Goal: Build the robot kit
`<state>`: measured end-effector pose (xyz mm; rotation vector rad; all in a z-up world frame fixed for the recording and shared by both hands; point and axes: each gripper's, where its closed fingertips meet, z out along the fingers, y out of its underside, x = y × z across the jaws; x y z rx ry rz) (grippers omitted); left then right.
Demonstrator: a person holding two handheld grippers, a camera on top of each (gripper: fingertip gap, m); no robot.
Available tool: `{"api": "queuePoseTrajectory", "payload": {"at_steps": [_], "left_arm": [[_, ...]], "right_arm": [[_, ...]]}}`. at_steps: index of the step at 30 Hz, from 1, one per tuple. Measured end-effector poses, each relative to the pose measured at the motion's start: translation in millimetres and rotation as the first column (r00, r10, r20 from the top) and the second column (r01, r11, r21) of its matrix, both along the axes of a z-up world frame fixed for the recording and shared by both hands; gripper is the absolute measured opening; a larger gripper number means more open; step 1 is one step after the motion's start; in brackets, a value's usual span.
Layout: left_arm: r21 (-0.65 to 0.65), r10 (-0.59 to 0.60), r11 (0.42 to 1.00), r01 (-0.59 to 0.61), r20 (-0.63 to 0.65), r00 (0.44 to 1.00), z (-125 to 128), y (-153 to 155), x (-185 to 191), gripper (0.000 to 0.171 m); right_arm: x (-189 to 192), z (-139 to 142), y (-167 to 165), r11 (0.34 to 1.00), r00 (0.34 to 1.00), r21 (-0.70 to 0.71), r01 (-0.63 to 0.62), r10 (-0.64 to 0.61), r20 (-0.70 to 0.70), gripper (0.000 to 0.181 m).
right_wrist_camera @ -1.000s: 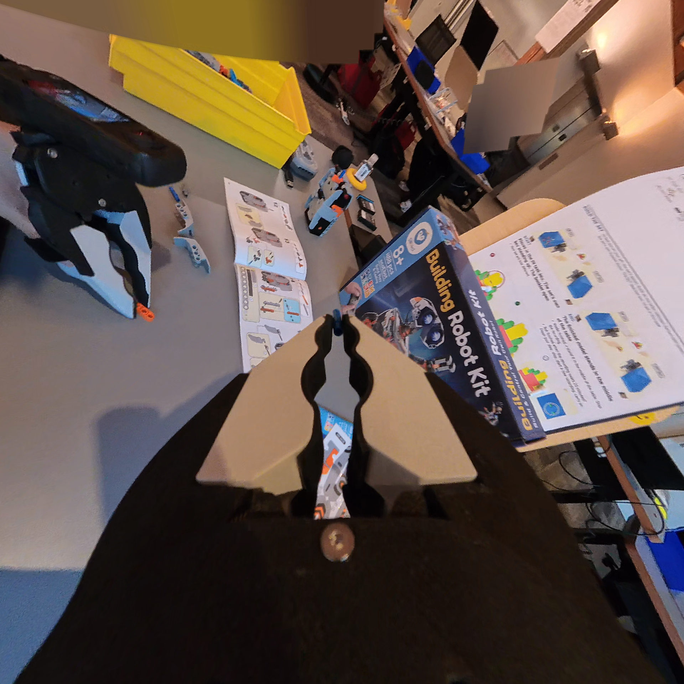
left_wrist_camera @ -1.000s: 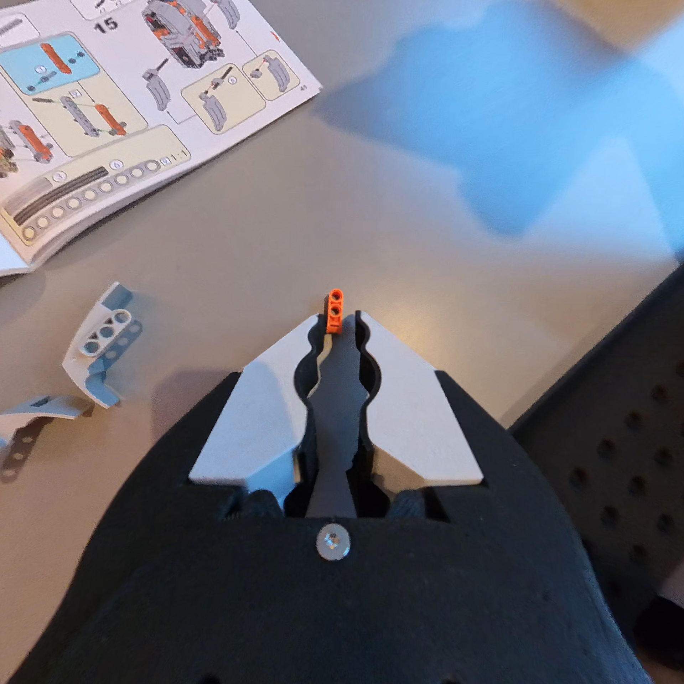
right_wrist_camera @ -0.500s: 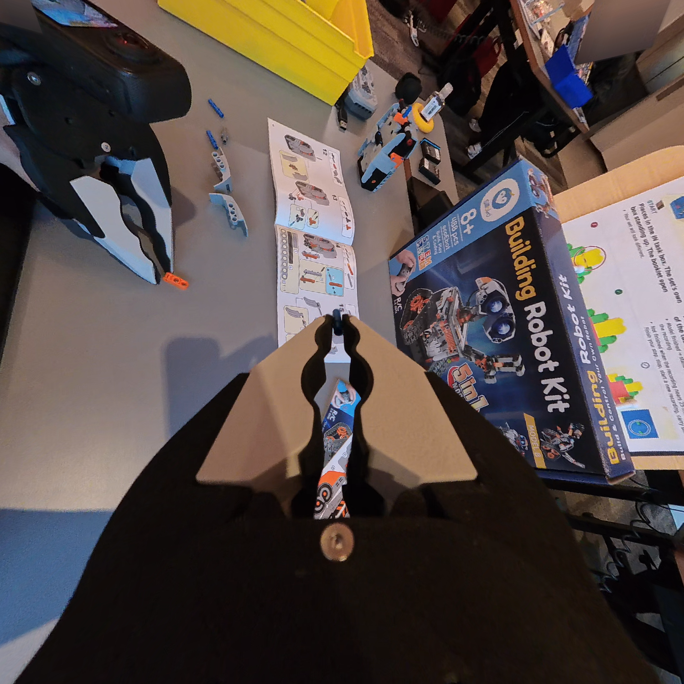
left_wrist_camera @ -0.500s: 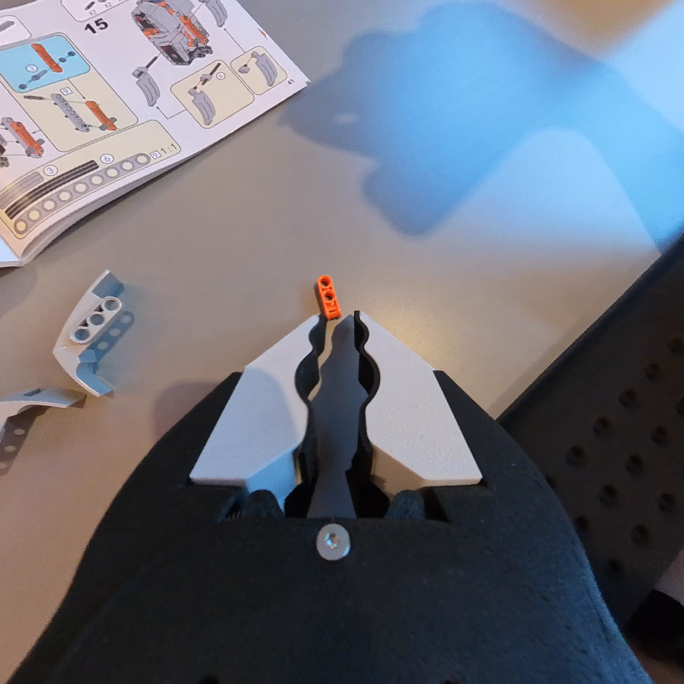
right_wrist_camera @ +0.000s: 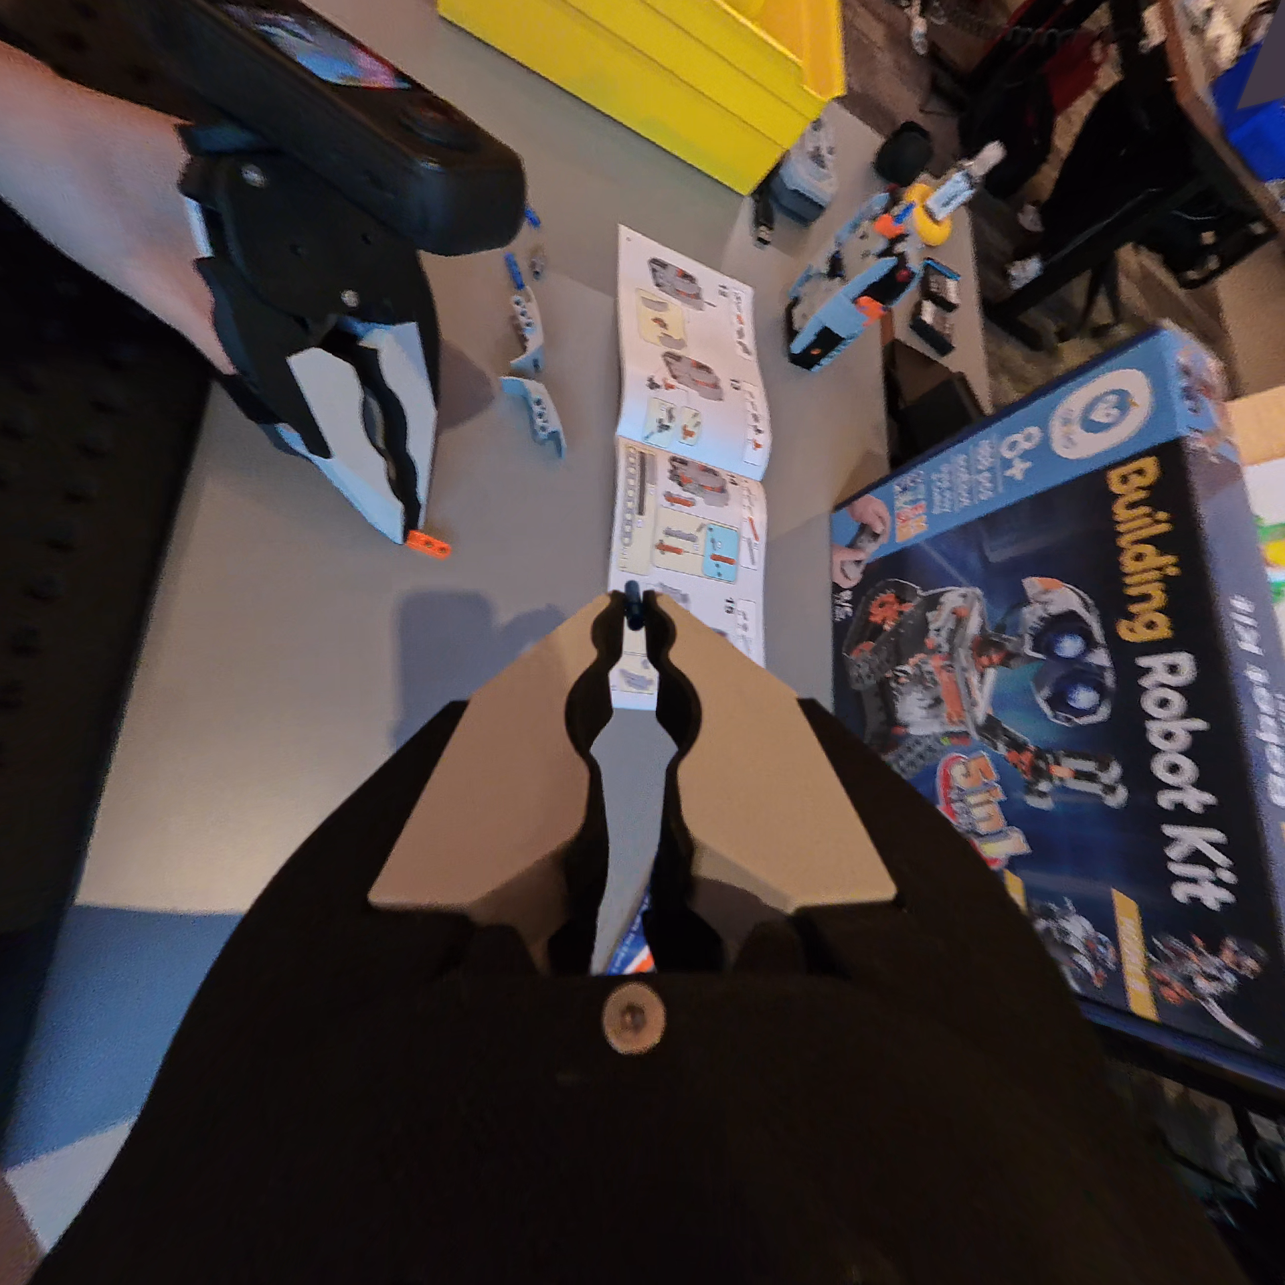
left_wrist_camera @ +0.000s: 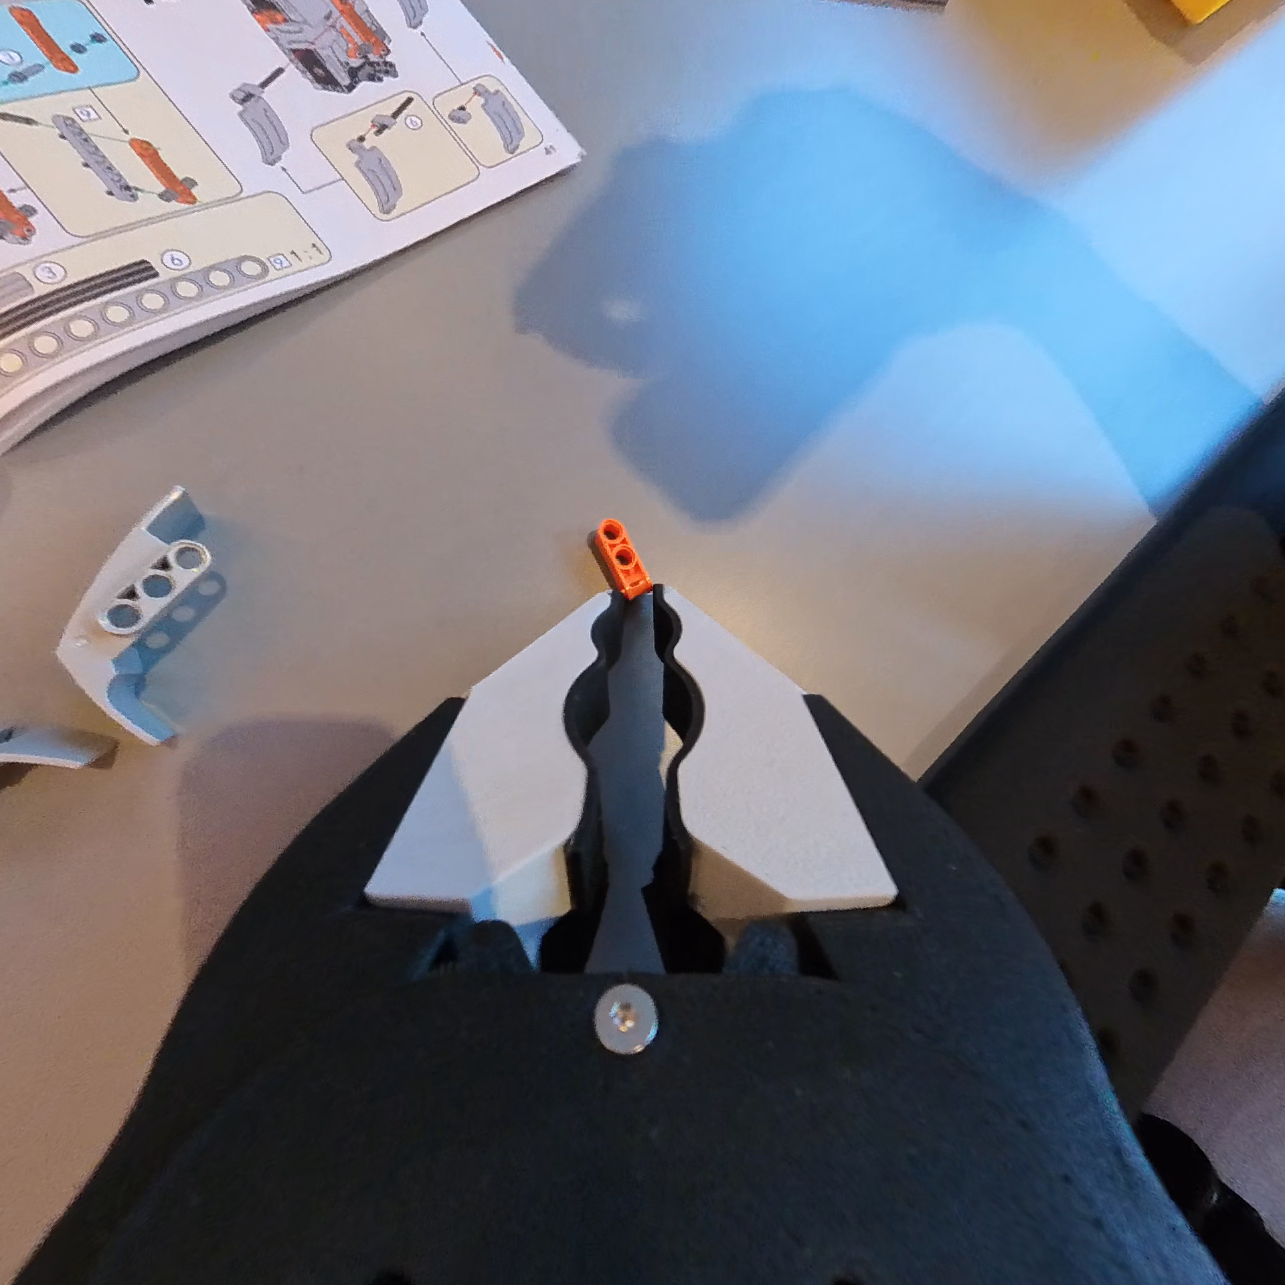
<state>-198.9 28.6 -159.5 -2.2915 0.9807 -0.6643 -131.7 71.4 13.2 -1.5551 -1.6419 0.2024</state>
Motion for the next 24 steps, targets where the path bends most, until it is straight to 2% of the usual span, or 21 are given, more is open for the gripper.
{"api": "queuePoseTrajectory", "payload": {"at_steps": [5,9,14,20,24], "left_arm": [[0.021,0.021,1.000,-0.021,-0.001,1.000,2.6,2.8,-7.0,0.017],[0.065,0.044,0.997,-0.046,0.027,0.999,11.4,5.2,-14.7,0.018],[0.151,0.031,0.987,-0.051,0.134,0.991,36.3,6.7,-17.2,0.018],[0.292,-0.105,0.956,0.029,0.248,0.963,75.6,-4.5,-1.4,0.014],[0.351,-0.119,0.936,0.035,0.222,0.968,81.8,-4.7,0.4,0.015]], "right_arm": [[-12.9,-35.9,-12.1,0.987,0.992,-0.158,-0.025,0.044,0.118,0.004],[-29.1,-60.1,-14.9,0.974,0.980,-0.220,-0.051,0.092,0.179,0.004],[-56.4,-71.8,-24.0,0.938,0.978,-0.303,-0.169,0.197,0.063,0.004],[-66.2,-73.2,-36.7,0.916,0.971,-0.335,-0.223,0.240,0.010,0.004],[-77.0,-74.3,-46.0,0.895,0.957,-0.357,-0.269,0.291,0.007,0.004]]}}
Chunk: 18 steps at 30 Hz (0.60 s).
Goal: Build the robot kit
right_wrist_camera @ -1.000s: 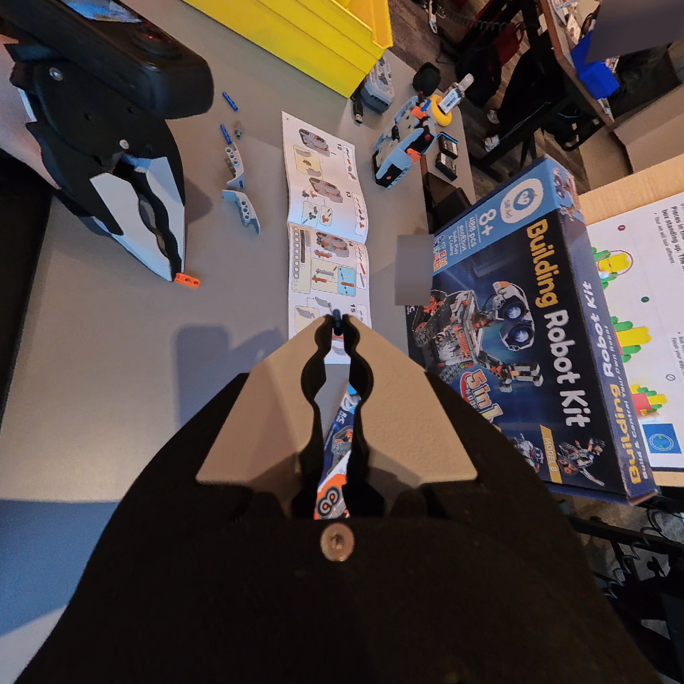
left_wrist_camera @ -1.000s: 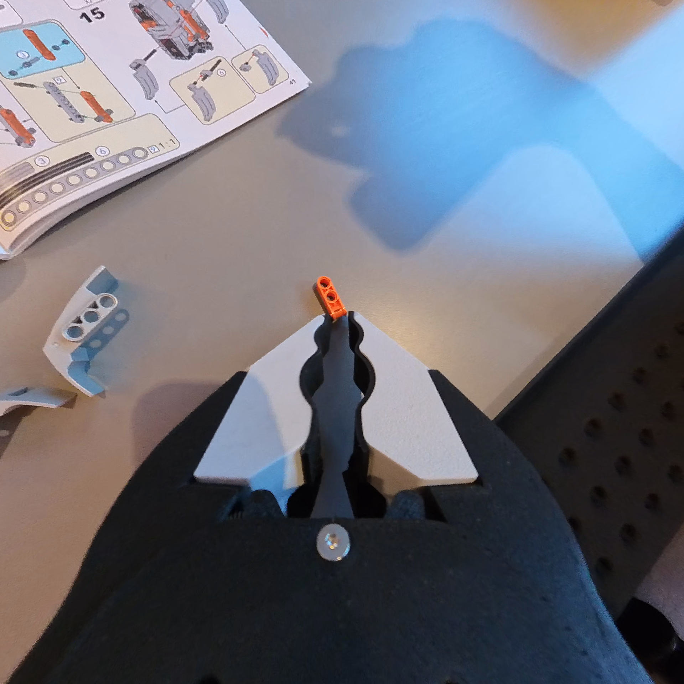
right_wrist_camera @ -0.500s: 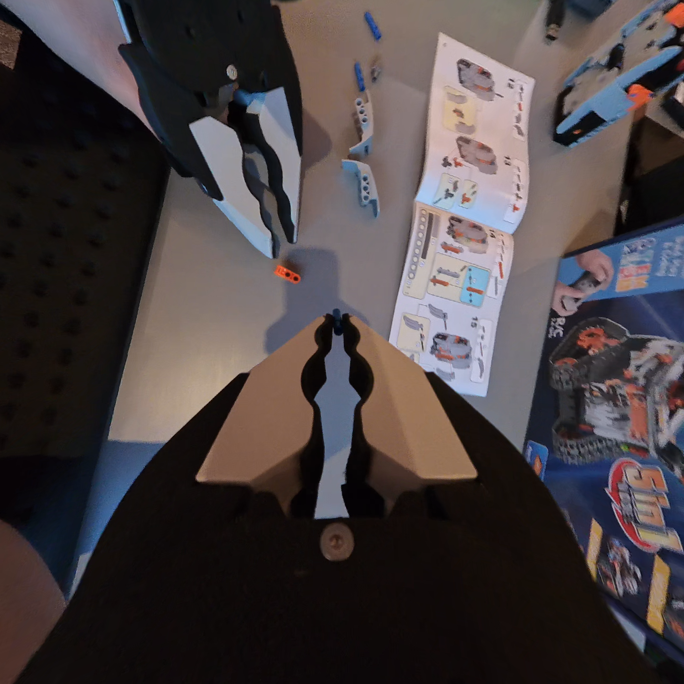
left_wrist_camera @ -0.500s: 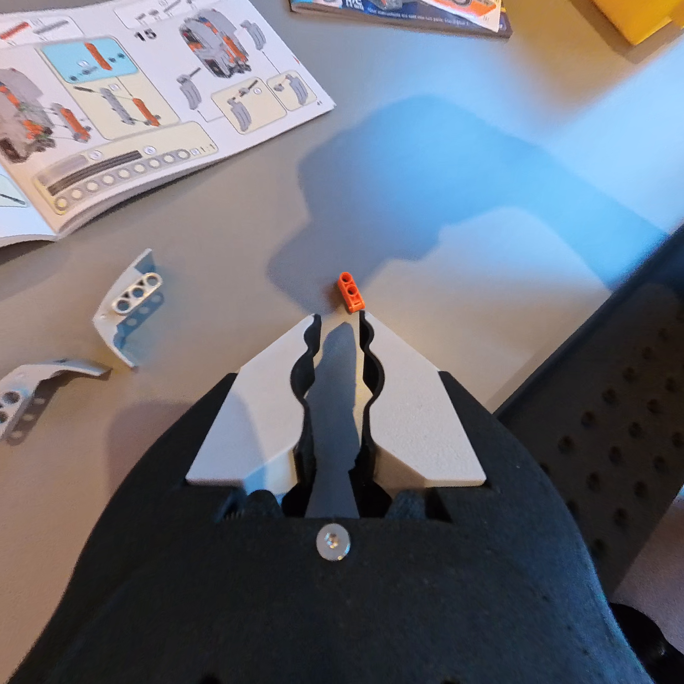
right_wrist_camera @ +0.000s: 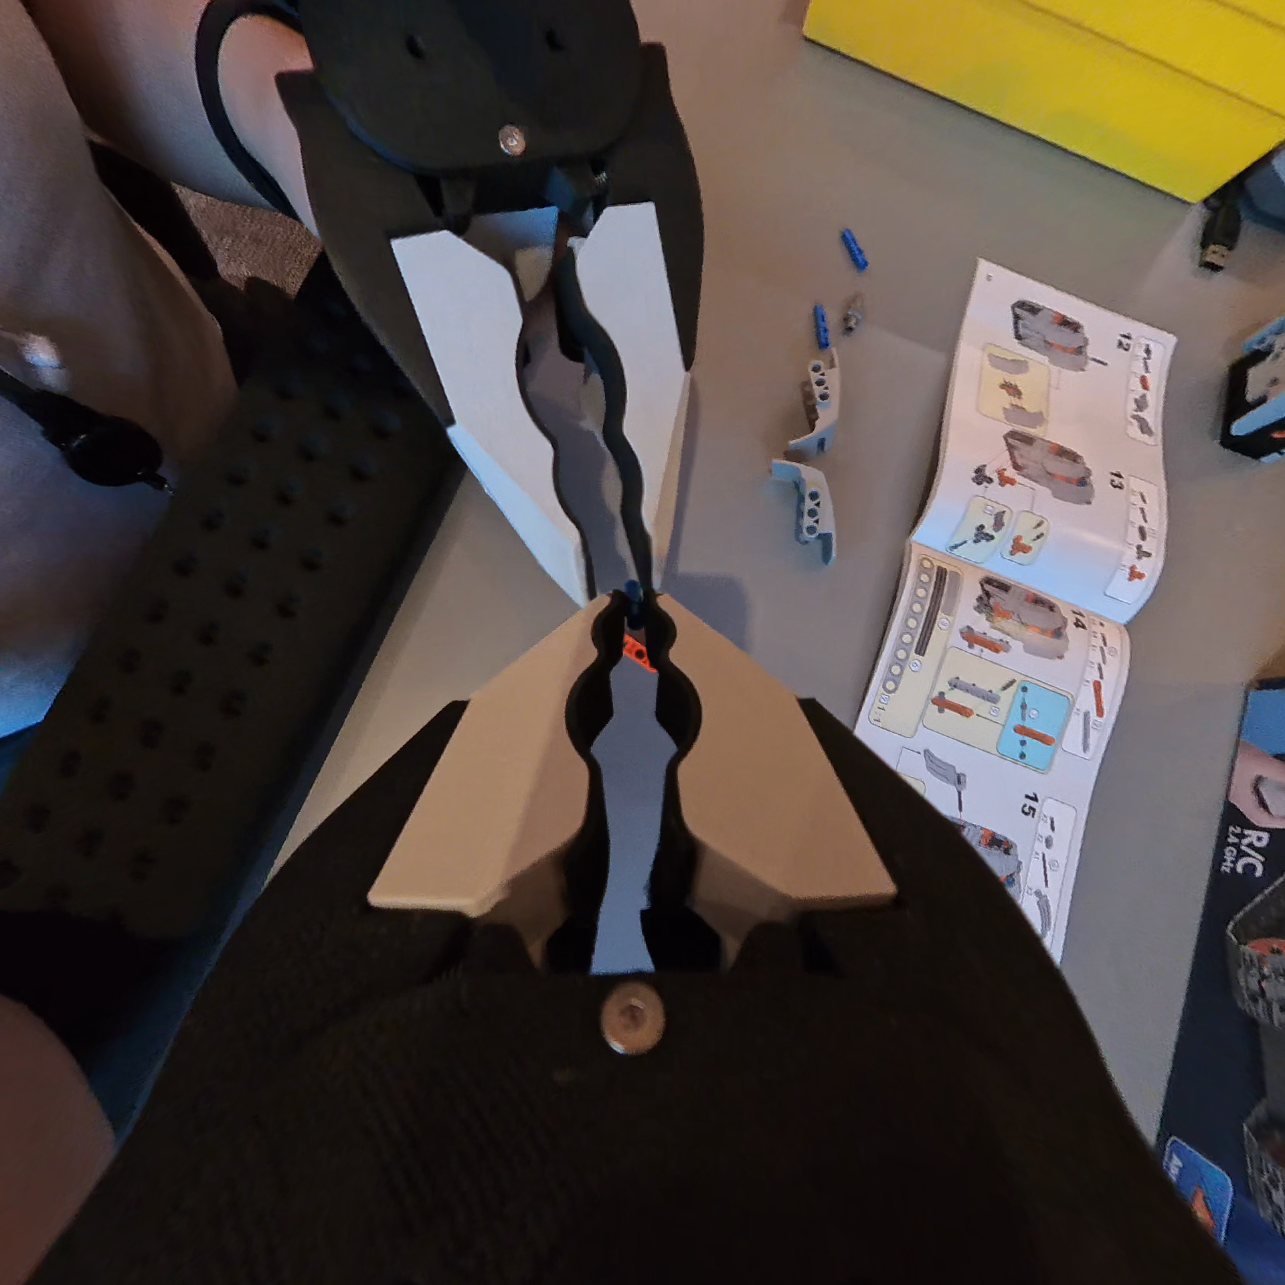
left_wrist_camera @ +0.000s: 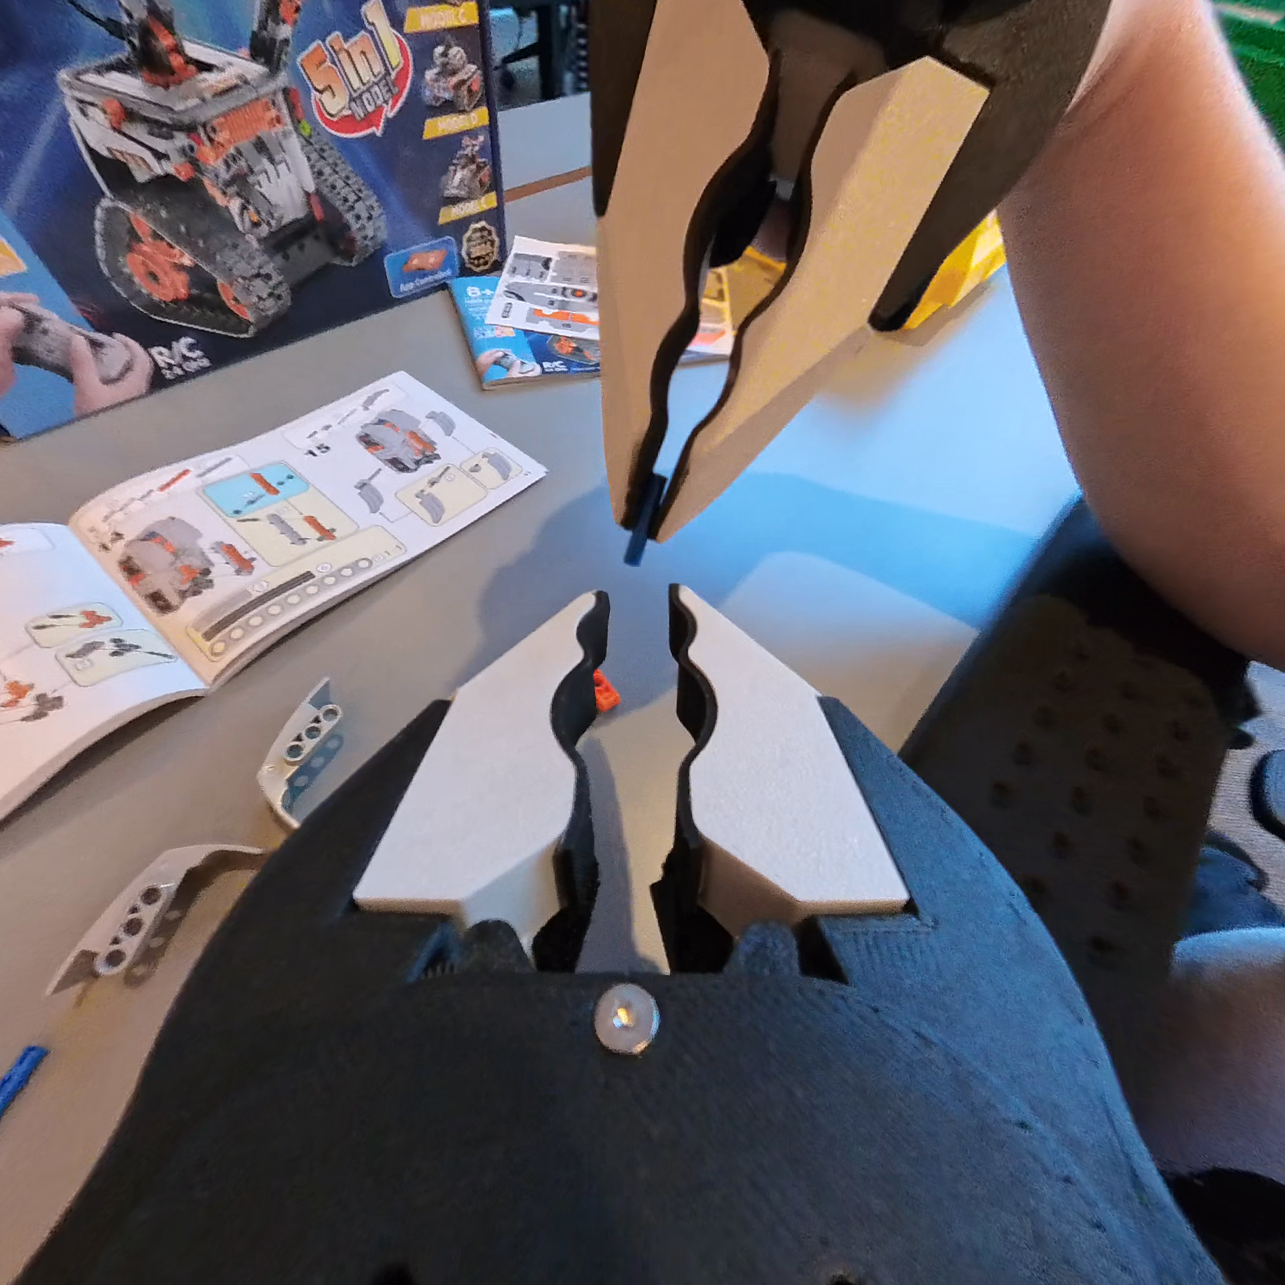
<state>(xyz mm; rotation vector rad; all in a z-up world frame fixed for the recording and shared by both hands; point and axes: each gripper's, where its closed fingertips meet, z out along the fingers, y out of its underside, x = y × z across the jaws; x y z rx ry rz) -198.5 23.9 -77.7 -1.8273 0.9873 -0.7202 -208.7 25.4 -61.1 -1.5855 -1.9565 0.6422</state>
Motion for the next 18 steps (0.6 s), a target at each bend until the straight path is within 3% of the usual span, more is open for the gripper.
{"api": "queuePoseTrajectory", "payload": {"at_steps": [4,12,18], "left_arm": [[0.073,0.004,0.997,0.000,-0.053,0.999,-1.3,-0.2,-2.1,0.010],[0.085,-0.034,0.995,0.043,-0.103,0.994,-11.5,-6.8,-0.1,0.005],[0.090,-0.022,0.995,0.029,-0.070,0.997,-4.3,-8.6,0.4,0.002]], "right_arm": [[-9.2,-6.8,-4.1,0.999,0.998,-0.028,-0.038,0.039,0.038,0.004],[-8.1,-18.0,-10.9,0.984,0.997,-0.172,-0.054,0.064,0.052,0.004],[-7.7,-10.3,-13.8,0.968,0.996,-0.235,-0.090,0.084,-0.036,0.004]]}}
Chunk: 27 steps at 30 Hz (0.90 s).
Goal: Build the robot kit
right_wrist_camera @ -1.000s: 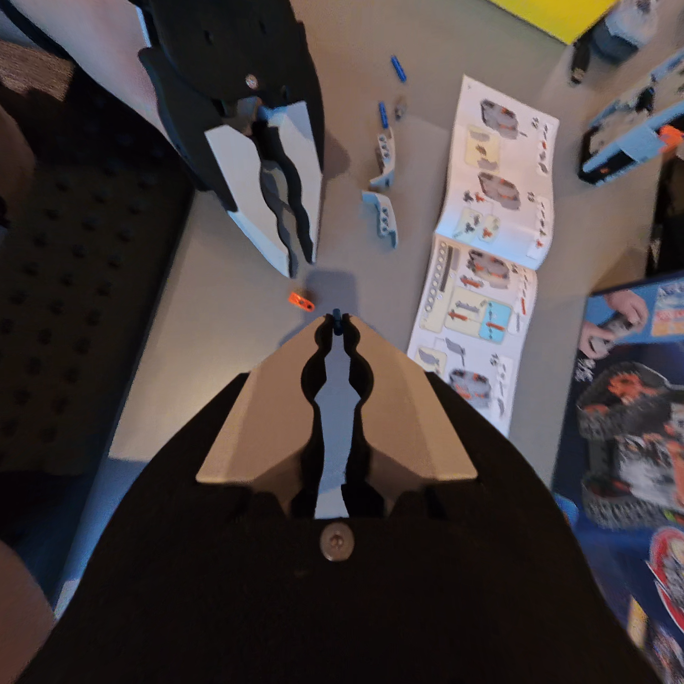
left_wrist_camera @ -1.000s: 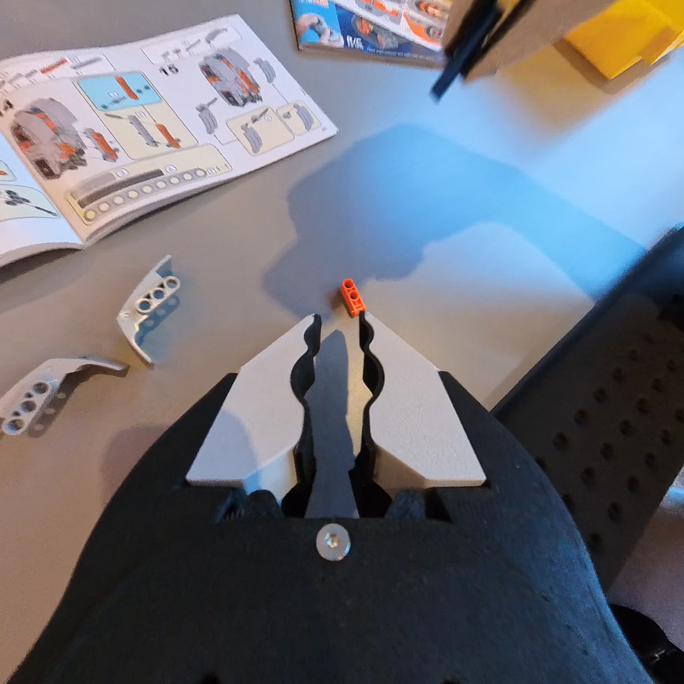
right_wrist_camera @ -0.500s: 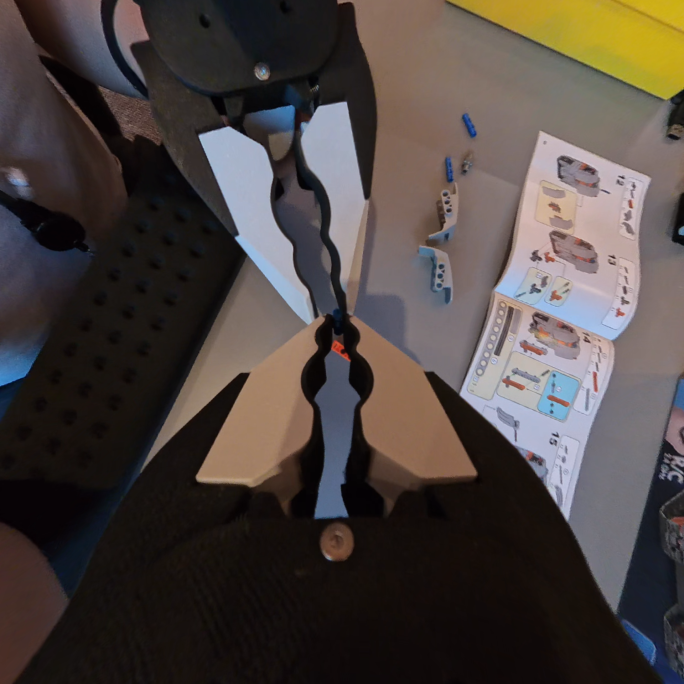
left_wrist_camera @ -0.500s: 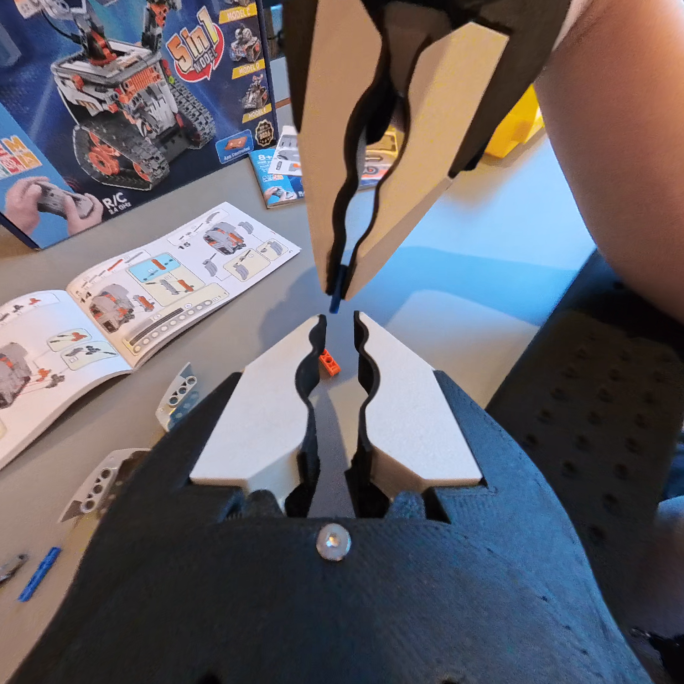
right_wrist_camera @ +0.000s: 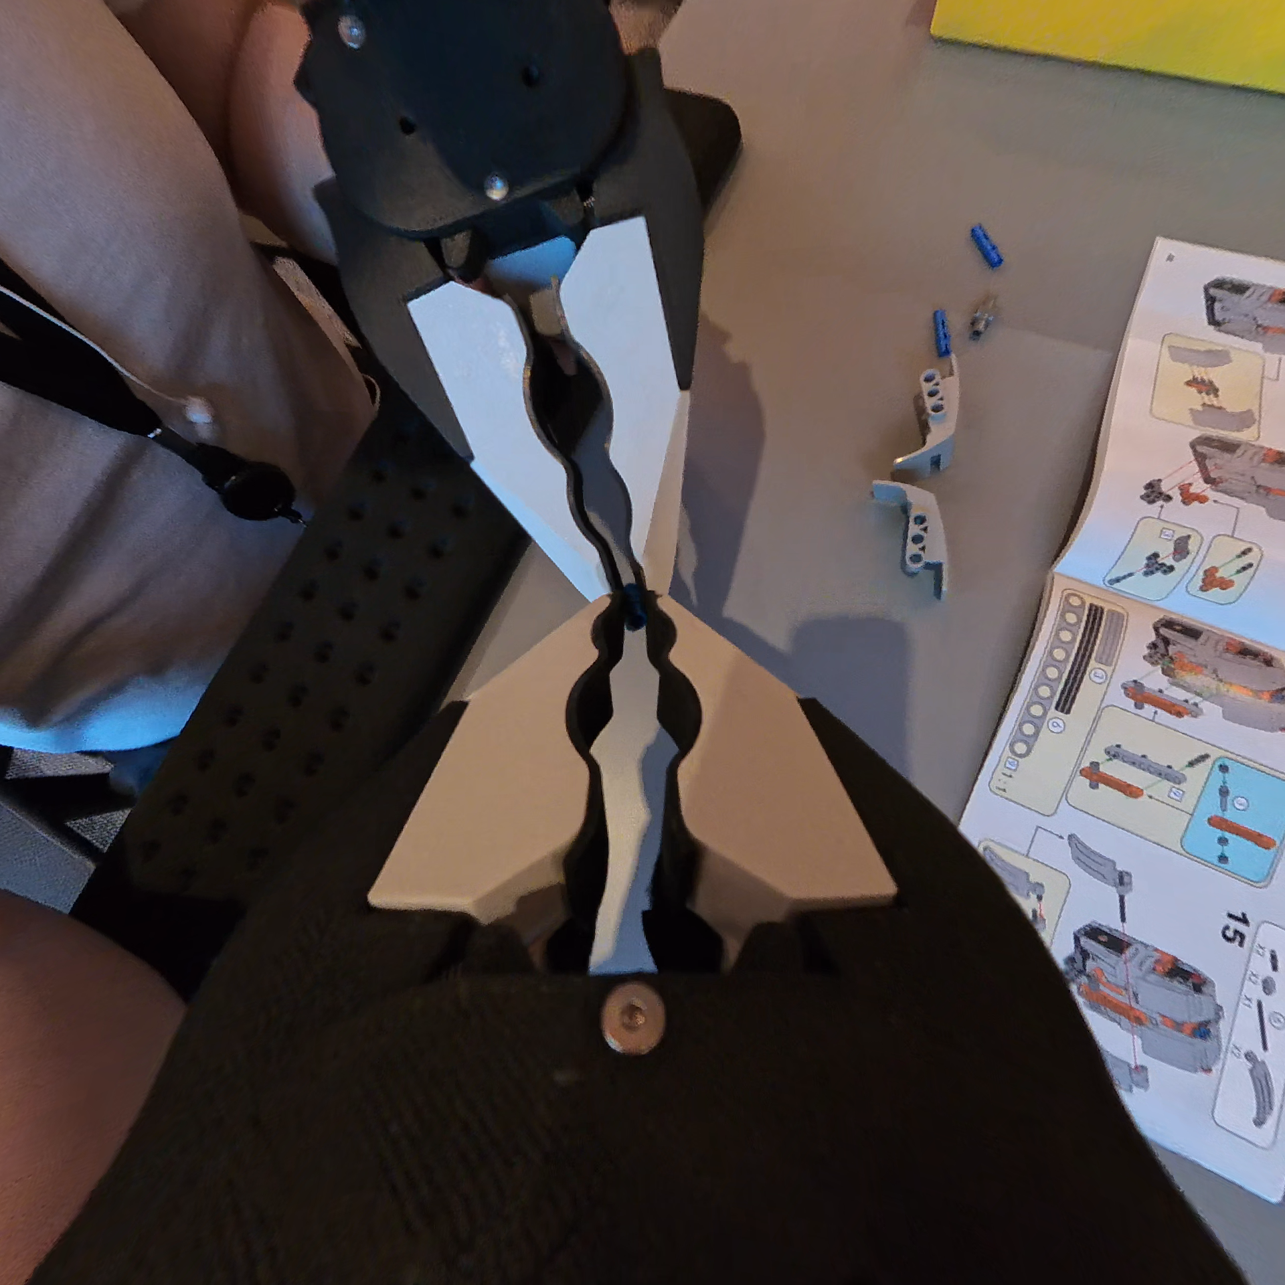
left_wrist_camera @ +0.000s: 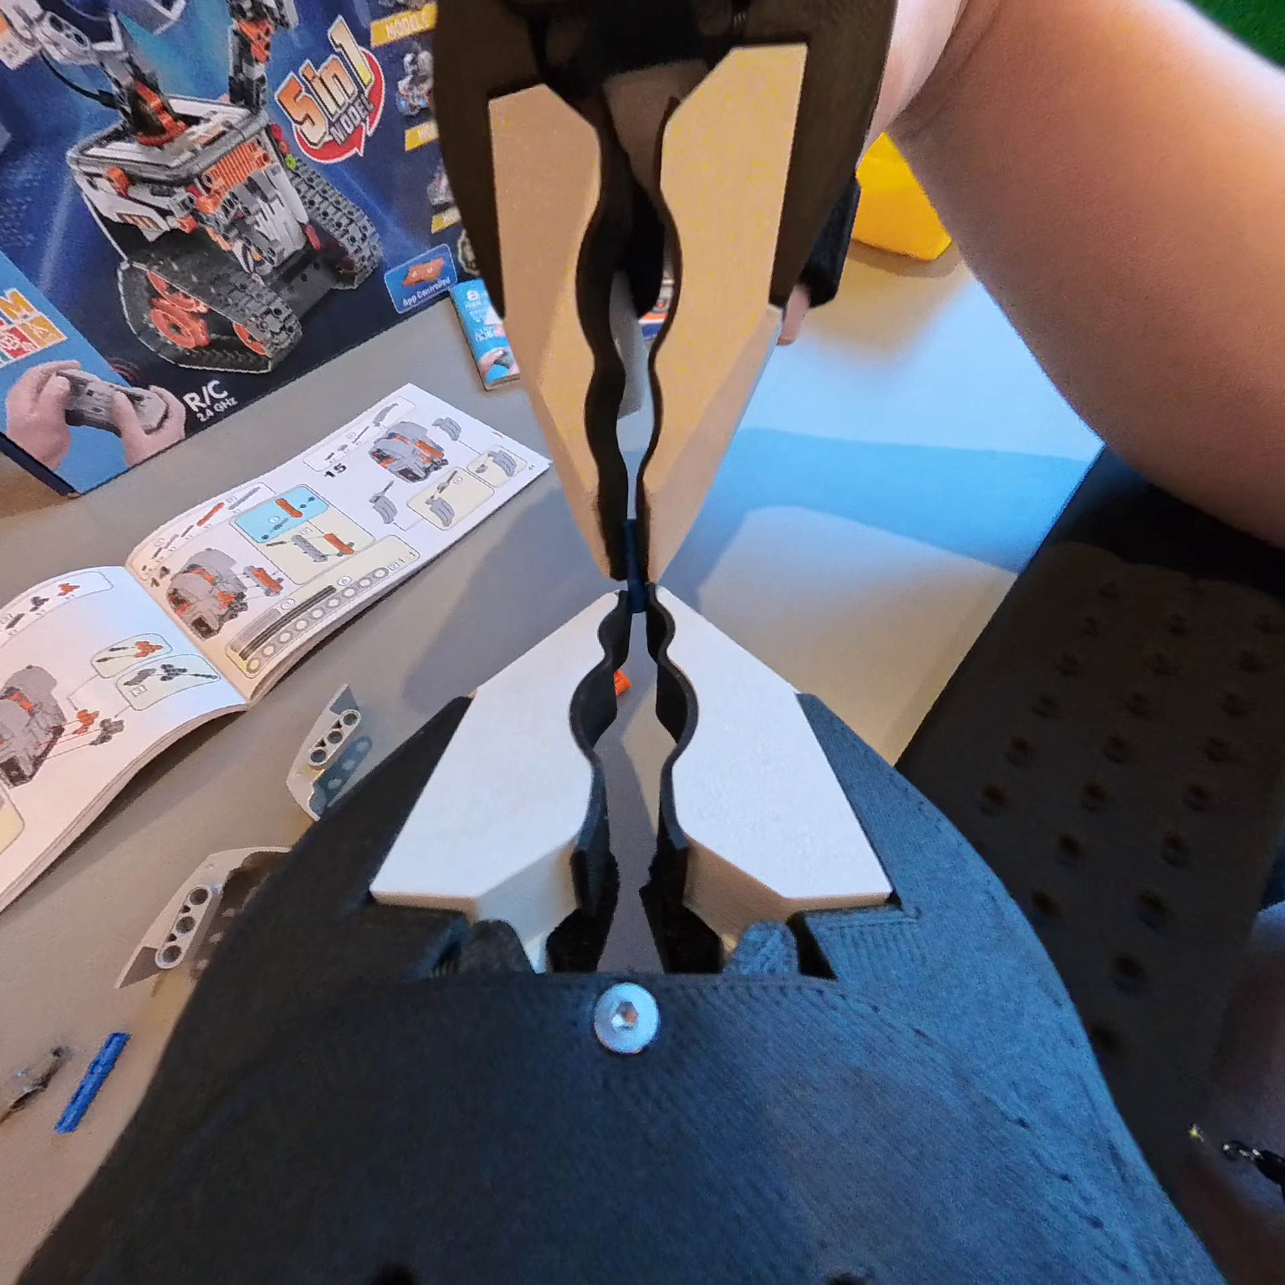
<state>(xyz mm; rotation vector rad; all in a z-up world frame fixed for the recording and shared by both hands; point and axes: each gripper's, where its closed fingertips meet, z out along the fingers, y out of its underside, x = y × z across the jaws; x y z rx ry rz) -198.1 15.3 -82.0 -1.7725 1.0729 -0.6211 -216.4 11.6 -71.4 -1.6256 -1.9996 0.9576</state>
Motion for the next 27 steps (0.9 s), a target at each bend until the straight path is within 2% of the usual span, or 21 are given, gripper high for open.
{"api": "queuePoseTrajectory", "payload": {"at_steps": [3,5,8,13,15,17,19,23,25,27], "left_arm": [[-0.040,0.009,0.999,-0.005,0.079,0.997,7.8,-0.2,-1.6,0.002],[-0.058,0.029,0.998,-0.022,0.122,0.992,12.1,1.6,-4.4,0.002],[-0.067,0.077,0.996,-0.065,0.195,0.978,21.5,6.1,-10.7,0.002],[-0.100,0.124,0.991,-0.089,0.430,0.894,54.6,11.6,-21.6,0.001],[-0.115,0.116,0.991,-0.069,0.485,0.867,62.6,13.1,-23.1,0.001],[-0.131,0.098,0.990,-0.045,0.438,0.894,55.3,15.7,-20.0,0.001],[-0.146,0.028,0.989,0.023,0.333,0.942,41.4,12.1,-14.0,0.002],[-0.097,-0.112,0.986,0.132,0.190,0.975,33.5,-0.8,-5.2,0.002],[-0.046,-0.140,0.988,0.146,0.116,0.983,32.2,-3.3,-1.6,0.002],[-0.009,-0.170,0.985,0.171,0.062,0.983,31.9,-8.3,3.5,0.002]], "right_arm": [[-3.4,8.5,0.3,1.000,0.997,-0.021,-0.009,0.008,-0.079,0.005],[-6.2,16.1,2.8,0.999,0.989,-0.040,-0.003,-0.003,-0.145,0.011],[-10.1,33.9,8.3,0.996,0.960,-0.085,0.009,-0.033,-0.279,0.016],[-23.6,94.3,26.1,0.980,0.854,-0.179,0.087,-0.166,-0.493,0.021],[-26.3,107.2,30.0,0.973,0.846,-0.198,0.119,-0.204,-0.493,0.022],[-20.8,99.5,21.0,0.983,0.896,-0.149,0.109,-0.162,-0.414,0.025],[-8.7,82.6,16.0,0.991,0.944,-0.039,0.126,-0.132,-0.301,0.025],[7.0,50.8,2.8,0.981,0.988,0.168,0.099,-0.076,-0.135,0.023],[10.2,39.2,-3.4,0.980,0.993,0.184,0.081,-0.064,-0.097,0.022],[8.9,37.8,-7.1,0.985,0.990,0.153,0.085,-0.065,-0.128,0.019]]}}
